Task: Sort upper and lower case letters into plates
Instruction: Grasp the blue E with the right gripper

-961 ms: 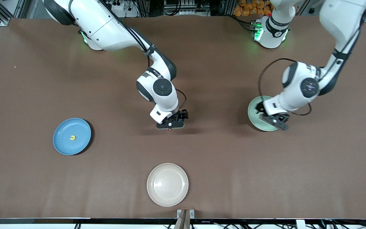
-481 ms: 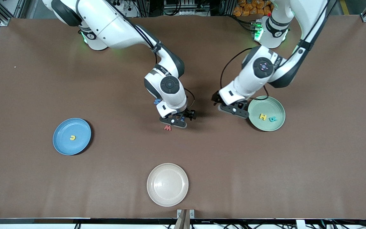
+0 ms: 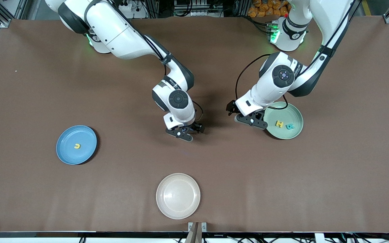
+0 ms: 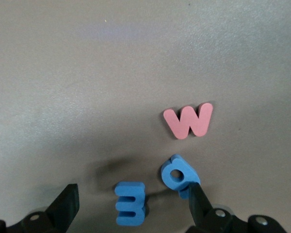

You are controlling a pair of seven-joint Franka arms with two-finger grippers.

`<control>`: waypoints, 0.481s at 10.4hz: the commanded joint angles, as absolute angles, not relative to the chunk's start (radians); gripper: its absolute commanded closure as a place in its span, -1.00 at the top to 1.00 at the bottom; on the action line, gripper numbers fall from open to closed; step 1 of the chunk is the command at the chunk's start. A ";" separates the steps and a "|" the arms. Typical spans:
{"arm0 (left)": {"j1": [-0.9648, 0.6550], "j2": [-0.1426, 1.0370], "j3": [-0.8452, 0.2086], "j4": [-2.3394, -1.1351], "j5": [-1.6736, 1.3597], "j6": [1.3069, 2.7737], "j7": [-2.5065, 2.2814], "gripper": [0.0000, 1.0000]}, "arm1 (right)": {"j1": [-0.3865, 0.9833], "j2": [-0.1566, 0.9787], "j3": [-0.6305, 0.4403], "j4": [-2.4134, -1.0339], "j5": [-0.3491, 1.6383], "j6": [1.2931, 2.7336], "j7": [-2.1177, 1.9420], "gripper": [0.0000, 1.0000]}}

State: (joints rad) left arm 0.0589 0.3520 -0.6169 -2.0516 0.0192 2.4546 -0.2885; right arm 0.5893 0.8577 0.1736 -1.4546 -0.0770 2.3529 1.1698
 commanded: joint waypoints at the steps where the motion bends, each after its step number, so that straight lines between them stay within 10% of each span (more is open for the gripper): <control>1: 0.060 0.354 -0.618 -2.040 0.008 2.437 -0.265 1.00 | 0.609 0.868 0.161 -1.407 -0.040 2.310 1.196 1.00; 5: 0.061 0.354 -0.618 -2.040 0.008 2.437 -0.264 1.00 | 0.641 0.893 0.137 -1.344 0.041 2.252 1.261 1.00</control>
